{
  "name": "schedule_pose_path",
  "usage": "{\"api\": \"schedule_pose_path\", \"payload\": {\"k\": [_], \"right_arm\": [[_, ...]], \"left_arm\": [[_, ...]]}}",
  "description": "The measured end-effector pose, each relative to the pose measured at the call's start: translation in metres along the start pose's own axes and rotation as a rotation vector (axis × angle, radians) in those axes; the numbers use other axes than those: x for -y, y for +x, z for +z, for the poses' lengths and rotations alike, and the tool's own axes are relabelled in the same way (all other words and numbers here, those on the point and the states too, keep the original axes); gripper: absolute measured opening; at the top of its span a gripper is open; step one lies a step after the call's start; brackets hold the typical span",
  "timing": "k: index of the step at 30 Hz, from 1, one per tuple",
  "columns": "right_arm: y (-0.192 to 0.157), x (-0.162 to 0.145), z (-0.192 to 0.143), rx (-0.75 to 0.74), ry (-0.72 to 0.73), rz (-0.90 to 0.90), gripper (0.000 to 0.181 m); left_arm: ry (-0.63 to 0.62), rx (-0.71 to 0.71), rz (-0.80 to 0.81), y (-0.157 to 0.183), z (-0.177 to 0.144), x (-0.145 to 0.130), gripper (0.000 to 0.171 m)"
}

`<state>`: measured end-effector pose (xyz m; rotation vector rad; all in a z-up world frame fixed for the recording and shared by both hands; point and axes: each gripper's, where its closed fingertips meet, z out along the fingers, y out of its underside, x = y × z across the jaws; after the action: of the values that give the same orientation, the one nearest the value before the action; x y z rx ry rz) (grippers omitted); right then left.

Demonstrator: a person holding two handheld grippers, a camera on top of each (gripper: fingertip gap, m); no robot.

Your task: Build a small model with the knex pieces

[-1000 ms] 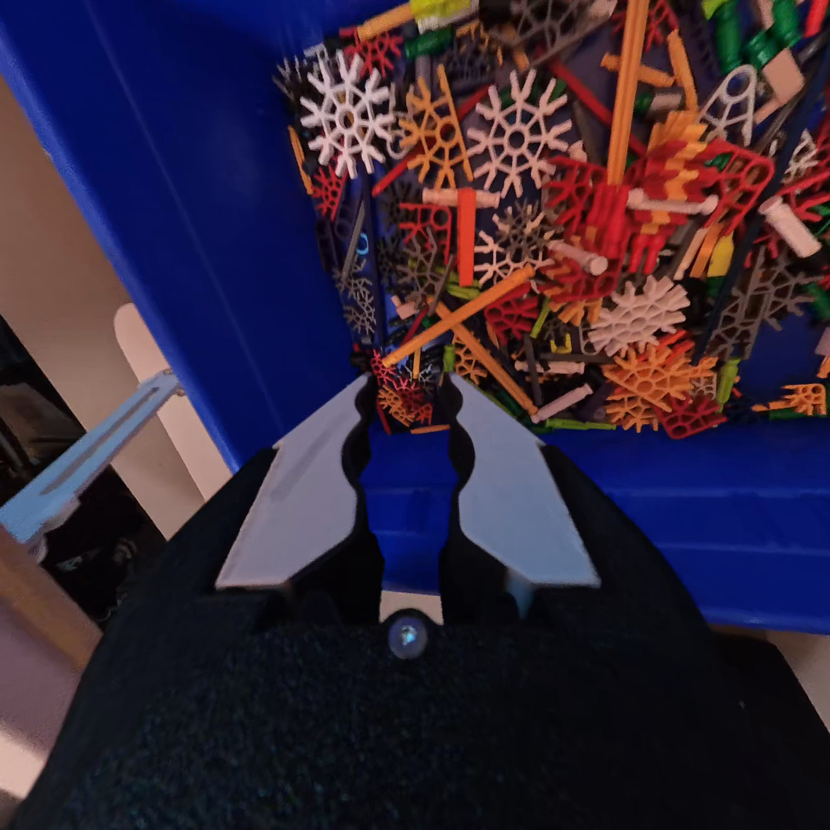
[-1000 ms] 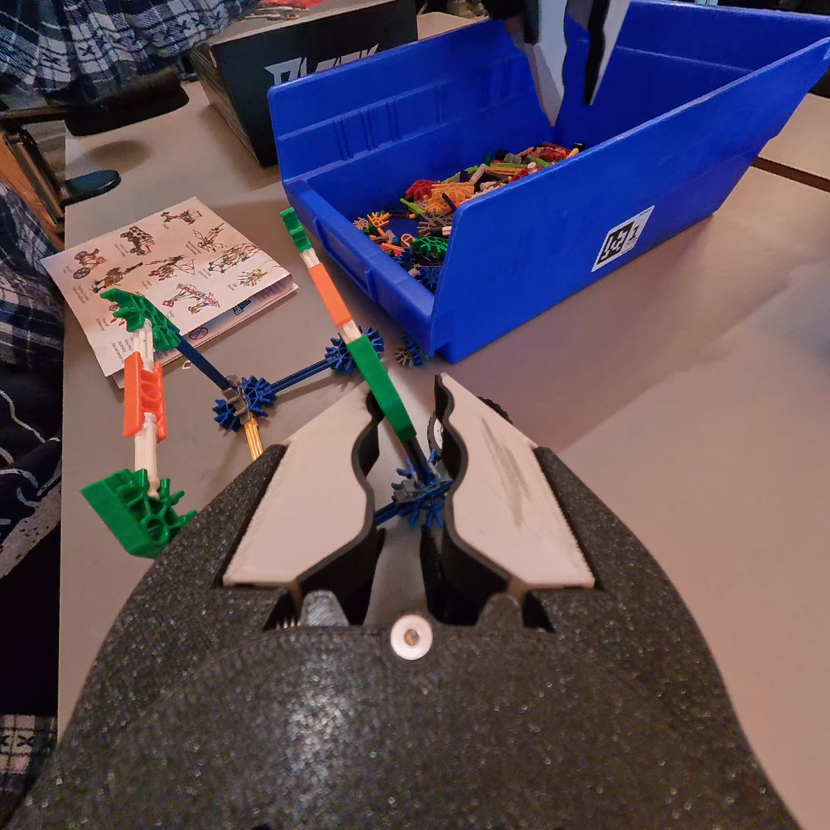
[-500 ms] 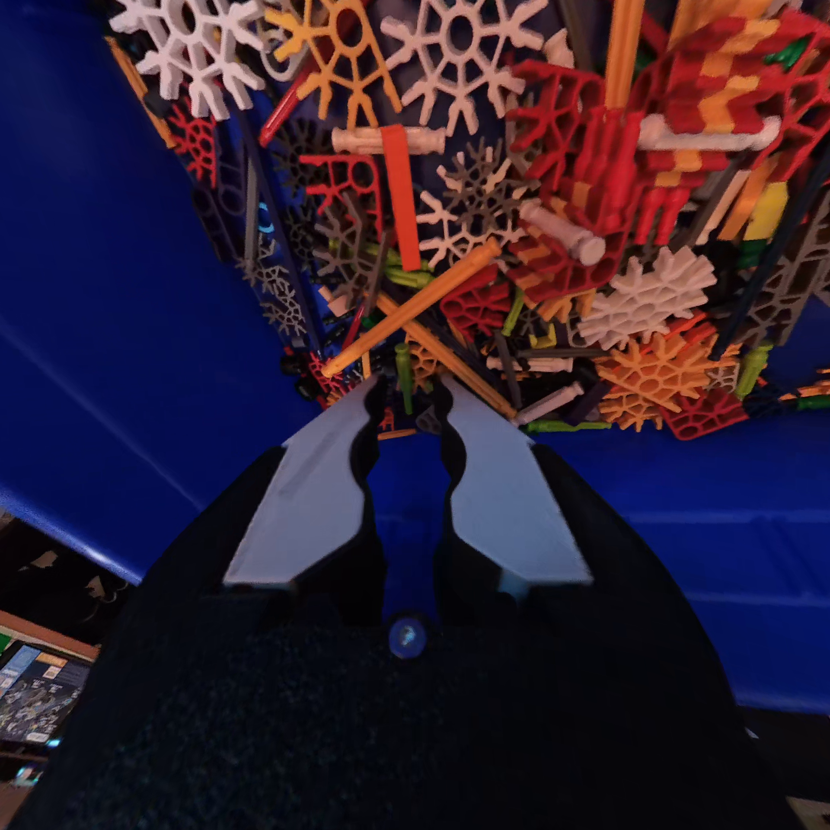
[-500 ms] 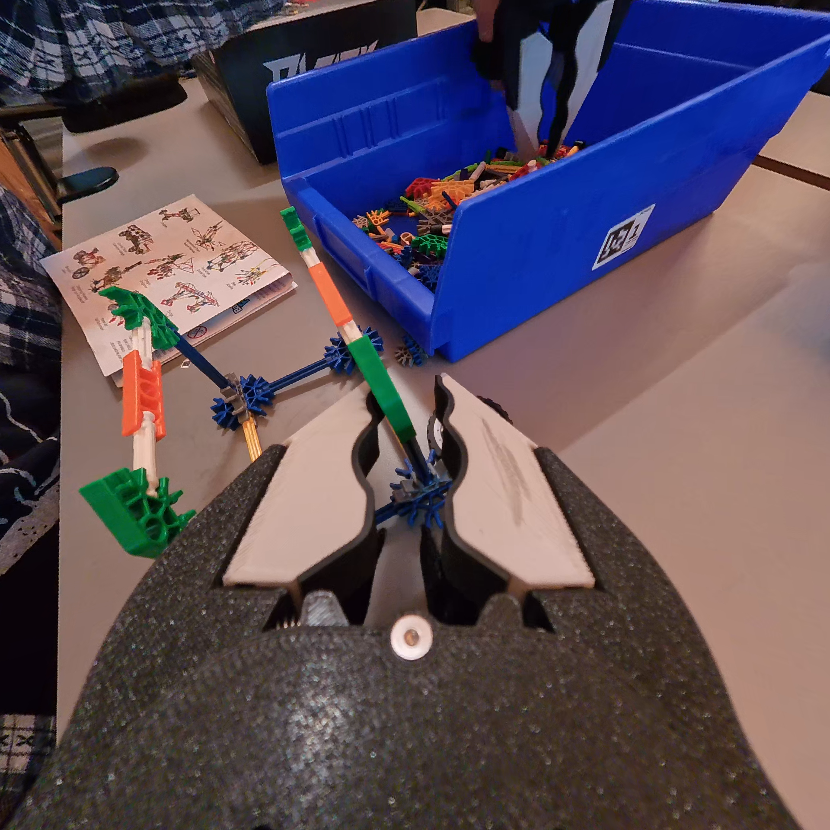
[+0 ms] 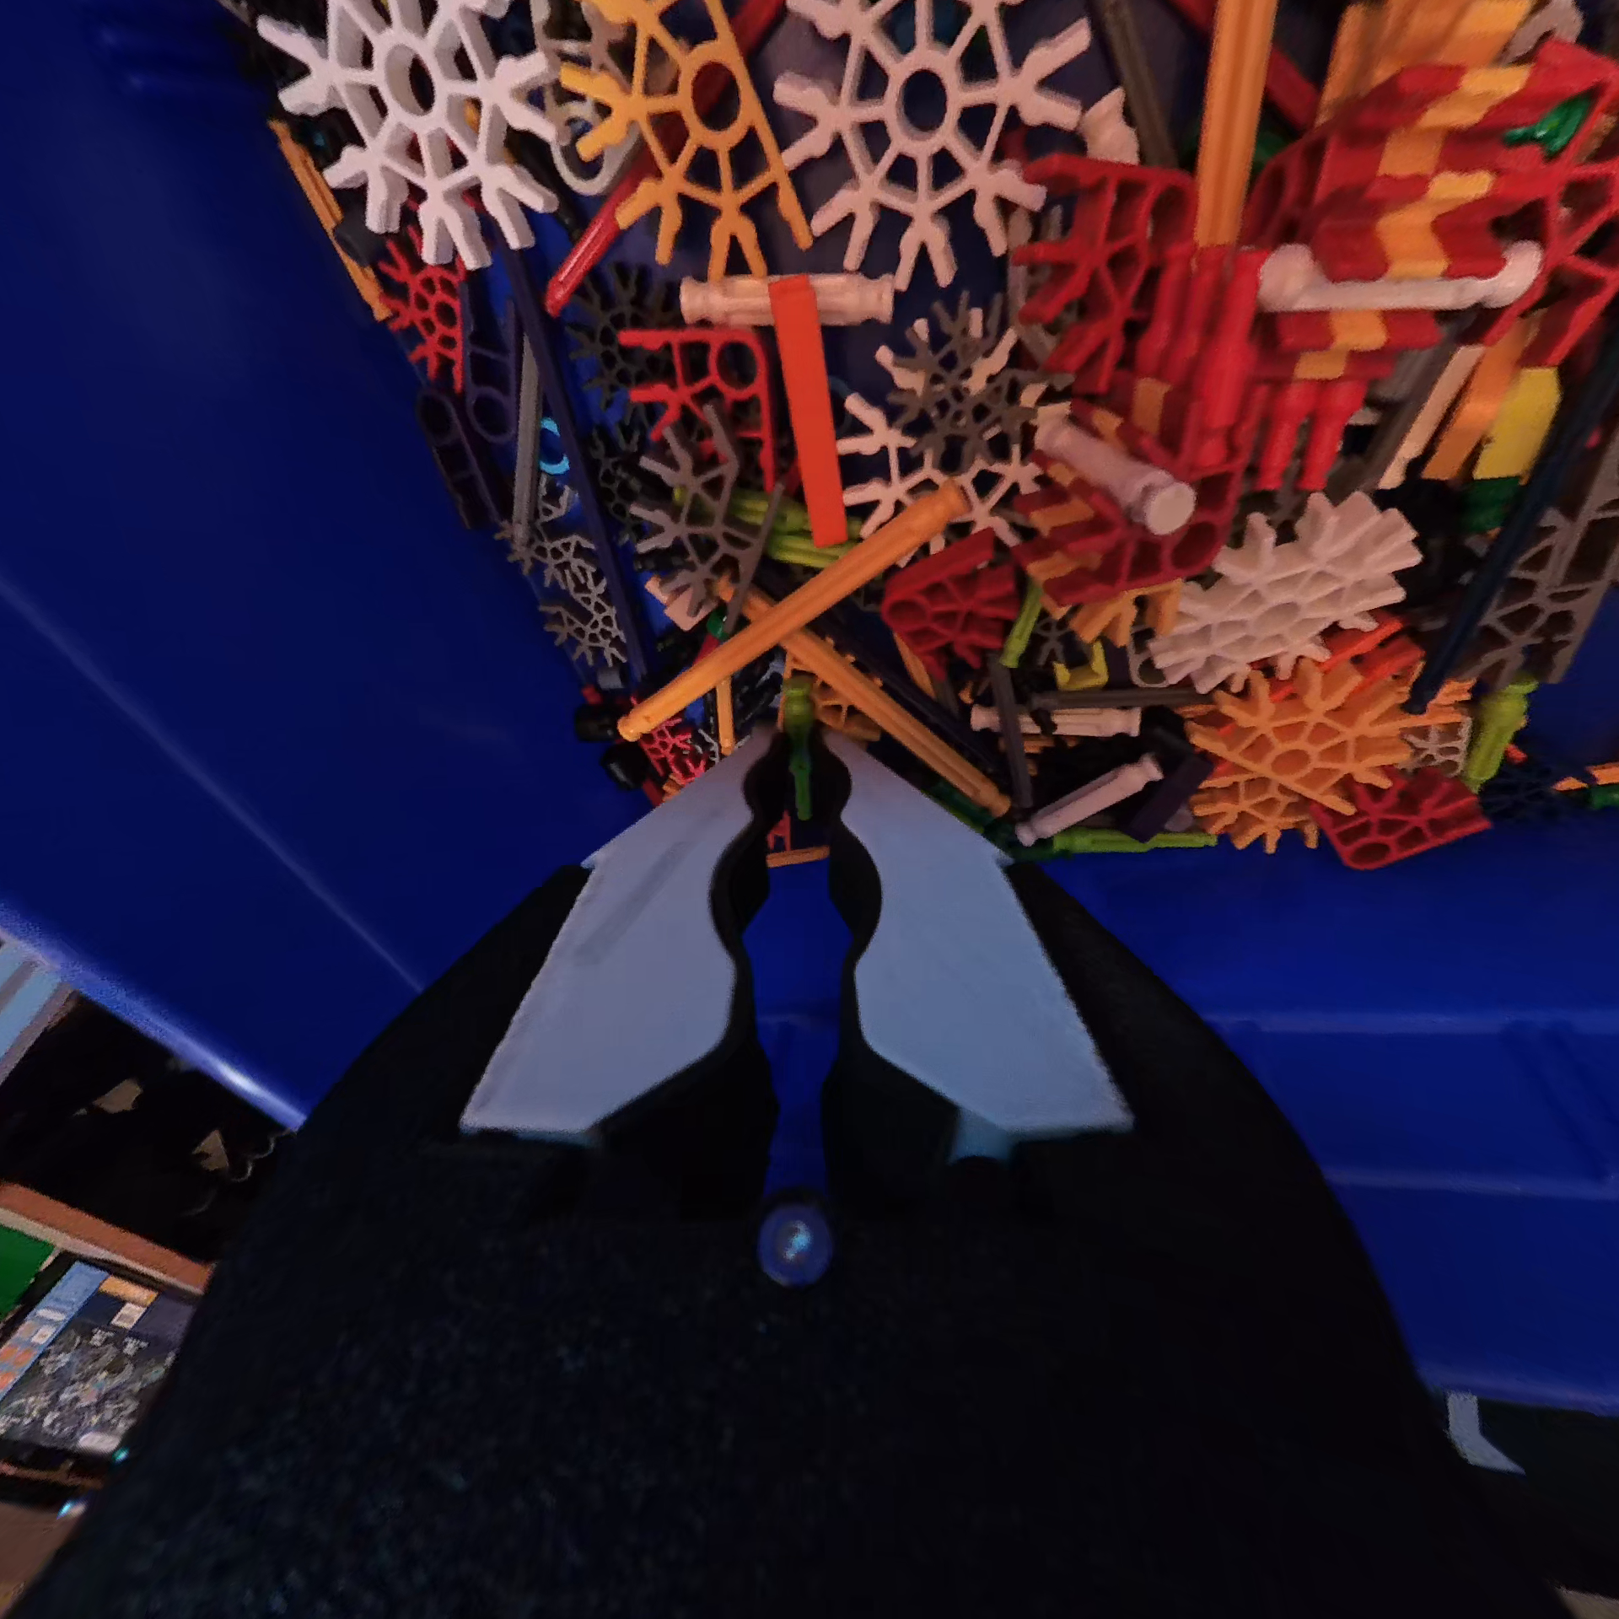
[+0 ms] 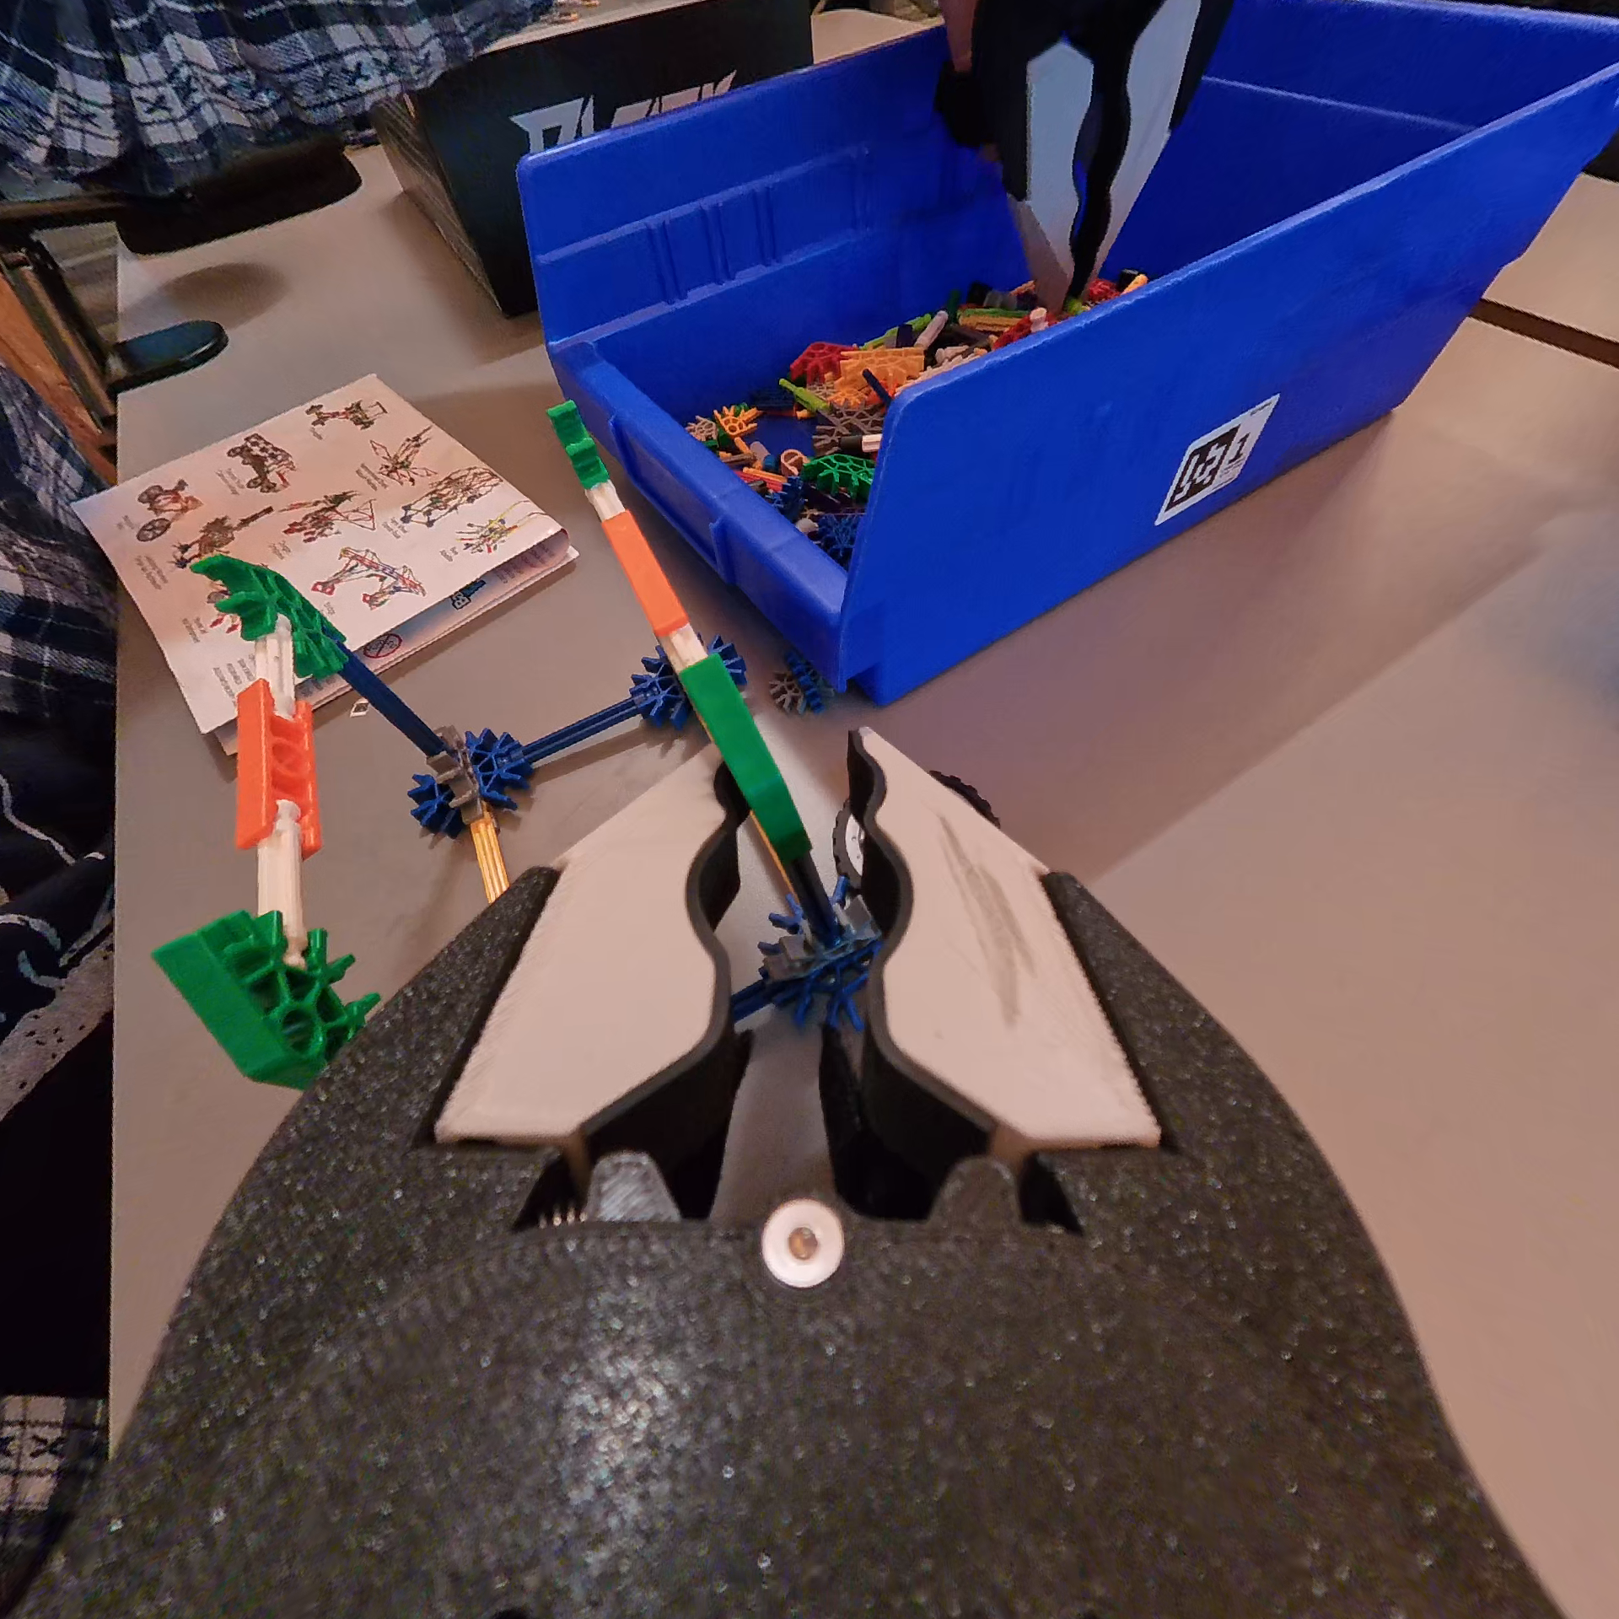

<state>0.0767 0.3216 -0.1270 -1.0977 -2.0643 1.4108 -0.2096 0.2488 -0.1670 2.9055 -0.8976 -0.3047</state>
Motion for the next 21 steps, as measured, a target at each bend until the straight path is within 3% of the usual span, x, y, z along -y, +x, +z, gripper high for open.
{"api": "schedule_pose_path", "payload": {"k": [12, 21], "right_arm": [[0.0, 0.0, 0.0, 0.001, 0.002, 0.003, 0.02], [0.0, 0.0, -0.001, 0.0, 0.002, 0.002, 0.02]], "left_arm": [[0.133, -0.015, 0.031, 0.022, -0.041, 0.019, 0.004], [0.132, -0.072, 0.1, 0.048, -0.043, 0.033, 0.004]]}}
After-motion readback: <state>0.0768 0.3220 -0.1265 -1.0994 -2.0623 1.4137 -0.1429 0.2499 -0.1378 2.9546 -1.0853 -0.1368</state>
